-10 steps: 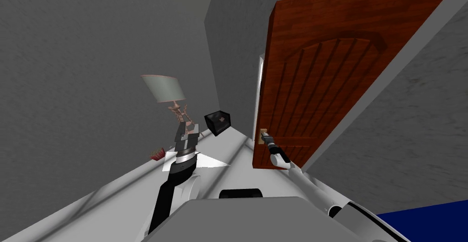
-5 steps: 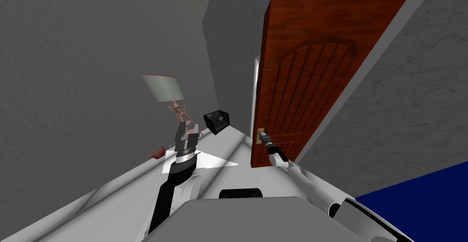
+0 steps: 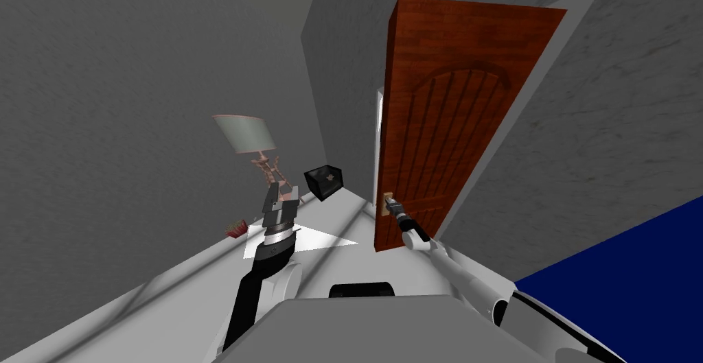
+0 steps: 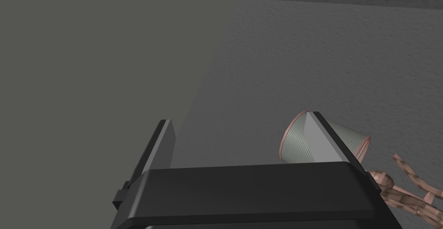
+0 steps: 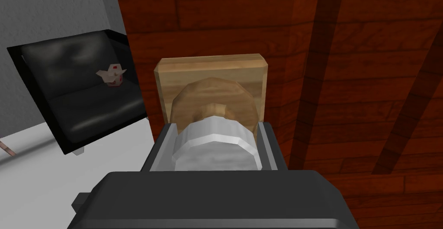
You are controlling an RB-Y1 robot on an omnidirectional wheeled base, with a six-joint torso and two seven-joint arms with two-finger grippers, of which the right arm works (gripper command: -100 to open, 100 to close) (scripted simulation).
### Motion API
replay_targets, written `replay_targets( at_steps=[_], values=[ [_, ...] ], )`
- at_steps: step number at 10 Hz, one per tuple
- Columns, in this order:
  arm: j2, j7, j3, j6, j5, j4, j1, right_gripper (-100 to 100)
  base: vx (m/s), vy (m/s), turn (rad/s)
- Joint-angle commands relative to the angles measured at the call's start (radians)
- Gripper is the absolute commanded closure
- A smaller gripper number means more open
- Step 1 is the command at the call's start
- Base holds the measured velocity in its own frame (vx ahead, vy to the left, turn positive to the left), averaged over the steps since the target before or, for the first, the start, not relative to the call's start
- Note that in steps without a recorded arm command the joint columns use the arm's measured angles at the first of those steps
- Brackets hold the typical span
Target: Pull the door open
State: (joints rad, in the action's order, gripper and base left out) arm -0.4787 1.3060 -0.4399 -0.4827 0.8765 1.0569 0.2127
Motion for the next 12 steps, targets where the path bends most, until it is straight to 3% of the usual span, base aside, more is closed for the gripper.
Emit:
replay_targets(
  at_steps=[1,3,10,11,12],
  values=[
    [0.003,0.003,-0.036,-0.003,0.004,0.011,0.007,100,-0.098,-0.060,-0.024],
    [-0.001,0.005,-0.052,-0.004,0.008,0.016,0.010,100,-0.076,-0.058,-0.018],
    [-0.025,0.014,-0.169,-0.010,0.035,0.049,0.032,100,-0.044,-0.096,-0.009],
    [-0.026,0.011,-0.155,-0.004,0.035,0.052,0.022,100,-0.010,-0.050,0.025],
    [-0.053,0.038,-0.175,-0.022,0.036,0.051,0.018,100,-0.101,0.002,0.236]
  ],
)
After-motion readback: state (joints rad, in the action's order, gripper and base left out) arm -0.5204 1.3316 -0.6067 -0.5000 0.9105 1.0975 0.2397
